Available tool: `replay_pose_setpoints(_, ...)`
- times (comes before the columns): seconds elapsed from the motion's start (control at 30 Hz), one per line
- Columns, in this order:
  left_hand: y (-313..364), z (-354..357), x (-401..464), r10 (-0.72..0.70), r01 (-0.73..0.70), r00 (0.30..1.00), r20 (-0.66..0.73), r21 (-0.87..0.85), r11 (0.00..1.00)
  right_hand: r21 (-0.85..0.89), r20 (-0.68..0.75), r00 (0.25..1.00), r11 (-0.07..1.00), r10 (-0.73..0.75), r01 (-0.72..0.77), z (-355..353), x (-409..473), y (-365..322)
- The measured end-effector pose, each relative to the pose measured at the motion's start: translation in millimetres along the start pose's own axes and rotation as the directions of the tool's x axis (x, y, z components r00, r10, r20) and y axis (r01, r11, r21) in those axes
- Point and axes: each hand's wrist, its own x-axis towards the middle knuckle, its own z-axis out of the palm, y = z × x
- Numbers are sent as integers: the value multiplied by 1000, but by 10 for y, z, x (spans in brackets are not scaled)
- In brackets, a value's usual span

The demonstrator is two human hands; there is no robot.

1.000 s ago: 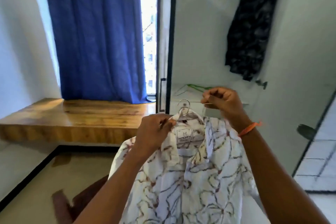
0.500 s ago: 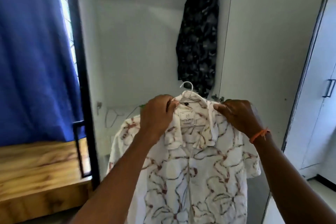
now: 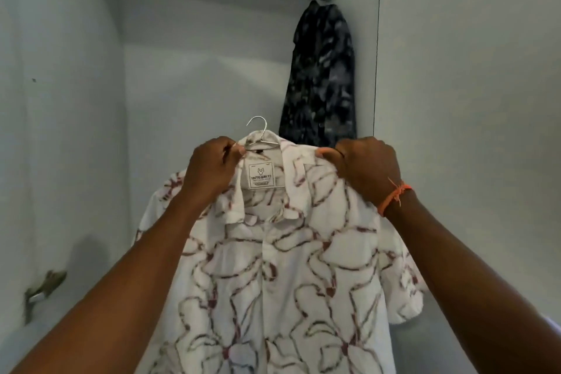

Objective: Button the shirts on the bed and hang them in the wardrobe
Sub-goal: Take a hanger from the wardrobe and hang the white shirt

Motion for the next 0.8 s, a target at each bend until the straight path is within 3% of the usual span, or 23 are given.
replay_pose_setpoints(0.17, -225, 468, 923, 41, -30, 993, -106, 108, 994, -127, -25, 1000, 992, 4, -7, 279, 867, 213)
replay_pose_setpoints(0.3, -394, 945, 1527, -44, 69, 980, -196, 120, 990, -259, -29, 1000, 966, 12, -19, 606, 1554, 361)
replay_pose_setpoints(0.5, -765, 1639, 2657, -90, 83, 993, -72, -83, 993, -382, -139, 990, 923, -11, -44, 1050, 2649, 628)
replay_pose_setpoints(0.6, -874, 1859, 3139, -7, -10, 996, -90, -185, 983, -465, -216, 976, 878, 14, -116, 1169, 3082, 707)
replay_pose_setpoints(0.8, -1016, 2185, 3730, 101, -114, 992, -75, -192, 975, -503, -278, 957, 837, 78, -214, 1504, 3724, 876)
